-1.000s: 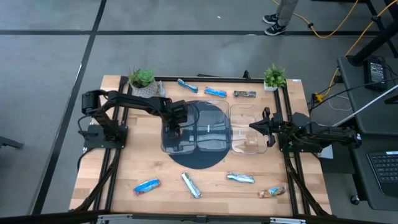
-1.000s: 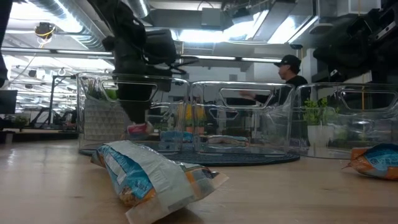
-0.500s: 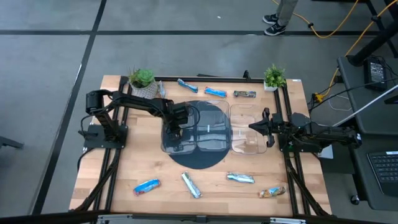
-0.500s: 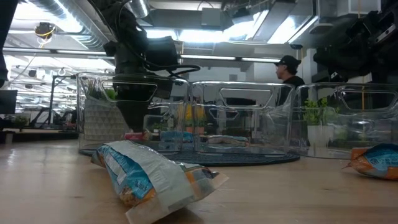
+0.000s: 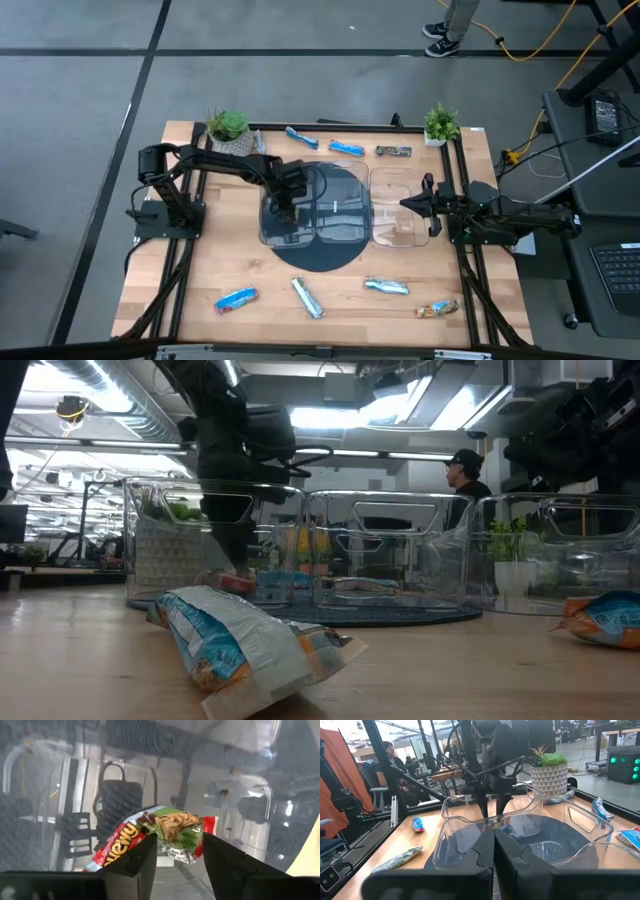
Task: Pick and place Granola Bars by type
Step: Put the red granola bar into the left transparent bin
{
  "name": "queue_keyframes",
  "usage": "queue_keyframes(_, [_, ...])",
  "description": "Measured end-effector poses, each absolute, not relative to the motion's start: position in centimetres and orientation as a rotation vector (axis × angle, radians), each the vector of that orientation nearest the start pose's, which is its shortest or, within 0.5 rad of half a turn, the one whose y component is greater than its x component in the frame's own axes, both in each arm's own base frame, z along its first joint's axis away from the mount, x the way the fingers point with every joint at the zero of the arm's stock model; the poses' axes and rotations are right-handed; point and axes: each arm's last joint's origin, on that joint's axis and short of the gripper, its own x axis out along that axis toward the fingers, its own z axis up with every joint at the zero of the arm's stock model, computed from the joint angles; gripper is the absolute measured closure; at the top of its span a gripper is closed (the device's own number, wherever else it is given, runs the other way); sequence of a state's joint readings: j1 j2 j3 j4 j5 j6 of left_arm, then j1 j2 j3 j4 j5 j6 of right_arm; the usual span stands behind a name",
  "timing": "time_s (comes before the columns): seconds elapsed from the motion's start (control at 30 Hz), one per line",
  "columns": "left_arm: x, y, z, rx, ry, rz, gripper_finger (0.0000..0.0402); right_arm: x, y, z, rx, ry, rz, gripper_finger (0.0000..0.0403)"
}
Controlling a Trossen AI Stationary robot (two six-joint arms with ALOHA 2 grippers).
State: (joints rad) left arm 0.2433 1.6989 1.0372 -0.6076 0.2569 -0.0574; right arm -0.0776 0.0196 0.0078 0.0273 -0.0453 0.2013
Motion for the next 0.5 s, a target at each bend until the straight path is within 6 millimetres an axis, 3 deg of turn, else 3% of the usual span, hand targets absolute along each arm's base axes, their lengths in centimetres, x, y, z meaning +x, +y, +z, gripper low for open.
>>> queue_keyframes(0.23, [30.6,6.9,17.8,-0.362,1.26,0.034,0.0244,9.8,-0.6,16.7,0.201,-0.019,-0.03,0.0395])
queue_keyframes(0.5, [31.2,7.0,20.2,-0.336,1.278,0.011,0.0262,9.8,-0.6,16.7,0.2,-0.019,-0.03,0.0395])
